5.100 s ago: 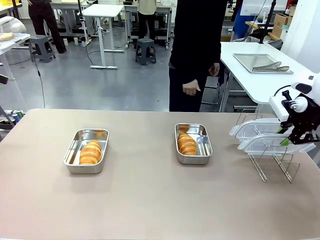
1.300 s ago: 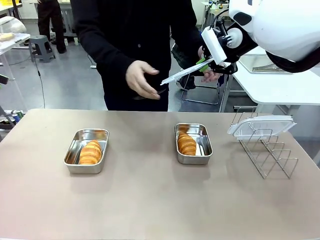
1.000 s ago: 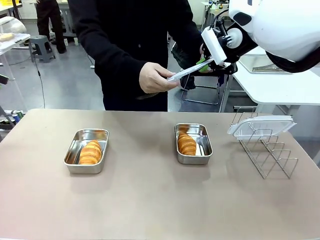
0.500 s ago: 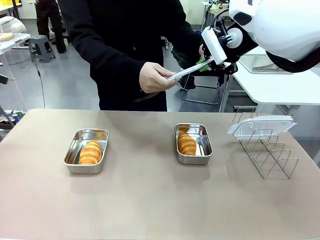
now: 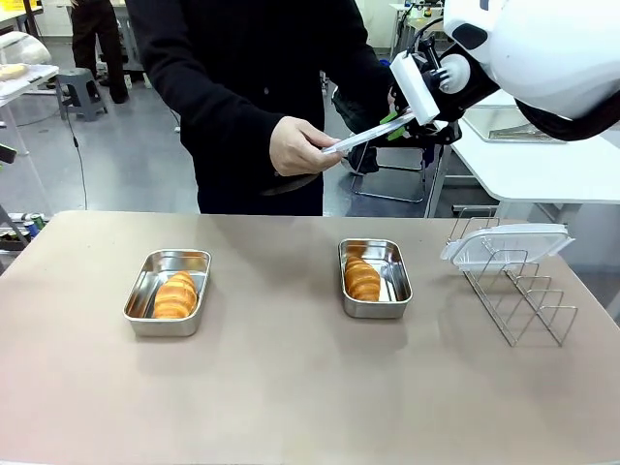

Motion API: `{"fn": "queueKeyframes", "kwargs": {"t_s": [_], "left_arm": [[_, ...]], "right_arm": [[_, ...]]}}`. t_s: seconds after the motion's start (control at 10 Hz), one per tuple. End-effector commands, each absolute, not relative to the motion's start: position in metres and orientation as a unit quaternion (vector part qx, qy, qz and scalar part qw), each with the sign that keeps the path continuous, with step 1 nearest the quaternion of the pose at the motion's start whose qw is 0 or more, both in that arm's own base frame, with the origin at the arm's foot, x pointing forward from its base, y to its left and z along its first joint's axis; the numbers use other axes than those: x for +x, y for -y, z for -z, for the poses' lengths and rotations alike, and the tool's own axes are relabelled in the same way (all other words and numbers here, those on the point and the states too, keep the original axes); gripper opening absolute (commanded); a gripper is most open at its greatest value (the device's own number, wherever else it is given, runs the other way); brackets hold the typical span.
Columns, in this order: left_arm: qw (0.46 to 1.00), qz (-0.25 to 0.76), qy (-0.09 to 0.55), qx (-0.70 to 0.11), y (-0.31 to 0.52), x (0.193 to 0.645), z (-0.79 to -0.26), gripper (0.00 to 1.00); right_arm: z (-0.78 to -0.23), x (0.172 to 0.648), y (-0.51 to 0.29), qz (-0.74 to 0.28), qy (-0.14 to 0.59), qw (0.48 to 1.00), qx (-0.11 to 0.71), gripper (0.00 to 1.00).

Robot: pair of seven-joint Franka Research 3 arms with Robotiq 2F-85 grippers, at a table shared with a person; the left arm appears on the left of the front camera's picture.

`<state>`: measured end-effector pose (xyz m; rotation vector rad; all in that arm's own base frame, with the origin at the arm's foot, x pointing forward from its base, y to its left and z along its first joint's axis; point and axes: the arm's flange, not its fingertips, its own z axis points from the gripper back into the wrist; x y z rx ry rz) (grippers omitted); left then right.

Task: Place the bread in airtight containers.
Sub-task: Release when the human grabs the Airtight Container lid.

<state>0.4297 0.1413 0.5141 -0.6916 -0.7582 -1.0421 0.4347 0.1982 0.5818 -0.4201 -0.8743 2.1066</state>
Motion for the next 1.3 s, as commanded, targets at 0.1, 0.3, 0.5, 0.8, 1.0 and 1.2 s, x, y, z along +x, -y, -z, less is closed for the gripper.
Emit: {"fn": "queueKeyframes", "kwargs": {"t_s": [0.1, 0.3, 0.5, 0.8, 1.0, 1.2], "left_arm": [[0.735, 0.478, 0.359, -0.320, -0.140, 0.430, -0.516, 1.00], [0.735, 0.478, 0.359, -0.320, -0.140, 0.430, -0.516, 1.00], [0.735, 0.478, 0.359, -0.320, -0.140, 0.430, -0.516, 1.00], [0.735, 0.478, 0.359, -0.320, -0.140, 0.430, -0.516, 1.00], [0.735, 0.478, 0.359, -0.320, -0.140, 0.430, -0.516, 1.00], [0.735, 0.478, 0.359, -0.320, -0.140, 0.430, -0.516, 1.00]], "right_arm": [[-0.598, 0.431, -0.190, -0.793, 0.364, 0.463, -0.157, 1.00], [-0.628, 0.433, -0.162, -0.736, 0.402, 0.535, -0.108, 0.96], [-0.647, 0.438, -0.124, -0.669, 0.423, 0.608, -0.063, 1.00], [-0.627, 0.445, -0.014, -0.567, 0.381, 0.726, 0.079, 1.00], [-0.605, 0.423, 0.051, -0.512, 0.414, 0.735, 0.162, 1.00], [-0.584, 0.404, 0.099, -0.461, 0.424, 0.759, 0.180, 1.00]]}}
